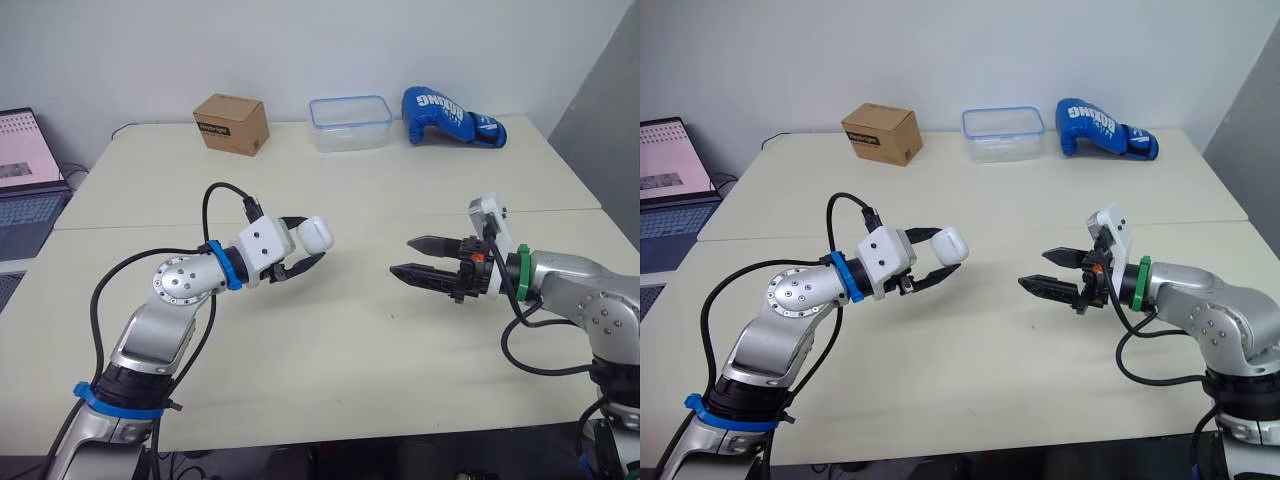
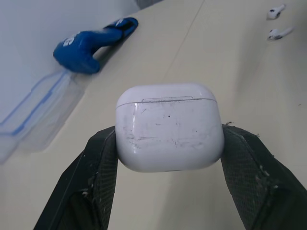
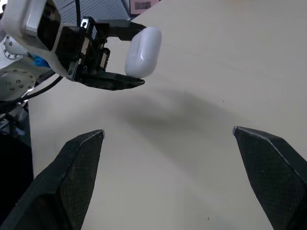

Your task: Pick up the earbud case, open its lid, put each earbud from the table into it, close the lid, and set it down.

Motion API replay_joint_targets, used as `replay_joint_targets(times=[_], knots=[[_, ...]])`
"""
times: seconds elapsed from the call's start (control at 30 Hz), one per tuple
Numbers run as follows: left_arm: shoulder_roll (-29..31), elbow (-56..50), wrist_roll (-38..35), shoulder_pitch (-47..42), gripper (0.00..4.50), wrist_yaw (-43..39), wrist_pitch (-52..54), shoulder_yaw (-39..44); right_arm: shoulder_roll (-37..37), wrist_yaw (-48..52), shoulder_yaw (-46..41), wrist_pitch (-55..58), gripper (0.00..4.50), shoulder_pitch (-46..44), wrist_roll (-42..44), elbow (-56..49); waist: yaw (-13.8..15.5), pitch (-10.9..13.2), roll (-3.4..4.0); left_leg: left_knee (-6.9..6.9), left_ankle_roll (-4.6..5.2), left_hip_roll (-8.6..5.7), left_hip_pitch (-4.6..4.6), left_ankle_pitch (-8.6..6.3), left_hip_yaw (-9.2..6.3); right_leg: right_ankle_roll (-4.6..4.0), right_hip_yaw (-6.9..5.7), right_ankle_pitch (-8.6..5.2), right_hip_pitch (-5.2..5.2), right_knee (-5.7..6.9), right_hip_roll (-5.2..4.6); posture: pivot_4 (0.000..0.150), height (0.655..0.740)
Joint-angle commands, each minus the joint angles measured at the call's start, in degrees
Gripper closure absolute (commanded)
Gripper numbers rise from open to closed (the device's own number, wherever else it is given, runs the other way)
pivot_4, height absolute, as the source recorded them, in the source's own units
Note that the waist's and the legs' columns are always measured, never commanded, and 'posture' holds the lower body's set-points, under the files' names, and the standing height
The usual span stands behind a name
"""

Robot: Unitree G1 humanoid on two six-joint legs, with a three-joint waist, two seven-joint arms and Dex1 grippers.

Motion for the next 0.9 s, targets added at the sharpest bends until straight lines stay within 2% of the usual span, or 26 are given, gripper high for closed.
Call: replay_joint_targets(times=[0.03,0.23,0.4,0.6,0.9], knots=[[0.61,-0.11,1.60,-1.68,1.75,-2.32,-7.88,-1.09,1.42,-2.51,-2.60,7.74,0.00,-4.85,6.04,3.22,-0.02,0.00,0.00,0.00,0.00,0.00,0.00,0.00,-0.01,0.00,-0.01,0.00,0.00,0.00,0.00,0.150,0.7307],[-0.06,4.02,4.81,-5.50,1.75,-3.93,-19.06,-3.29,4.85,-7.30,-6.31,16.90,0.00,-10.74,13.19,8.22,0.01,0.00,0.01,0.00,0.01,-0.01,-0.06,0.00,-0.03,0.00,-0.03,0.00,-0.05,0.00,0.00,0.150,0.7307],[-2.06,6.22,6.31,-8.18,1.75,-3.03,-23.38,-4.07,7.79,-11.22,-7.75,21.09,0.00,-11.69,17.03,8.46,-0.13,0.00,0.01,0.00,0.01,0.00,-0.06,0.00,-0.02,0.00,-0.02,0.00,-0.08,0.03,0.01,0.150,0.7307],[-4.04,5.62,6.66,-9.21,1.75,-3.25,-23.72,-4.80,11.00,-15.32,-7.76,22.49,0.00,-11.49,20.36,7.42,-0.40,-0.01,0.02,0.00,0.01,0.00,-0.08,0.00,-0.01,0.01,0.00,0.01,-0.15,0.10,0.01,0.150,0.7307],[-4.29,3.01,5.61,-8.01,1.75,-4.73,-21.69,-5.92,11.62,-17.60,-7.15,20.69,0.00,-11.52,20.28,8.48,-0.87,-0.01,0.02,0.01,0.01,-0.01,-0.09,0.01,-0.01,0.01,0.01,0.00,-0.17,0.11,0.01,0.150,0.7307]])
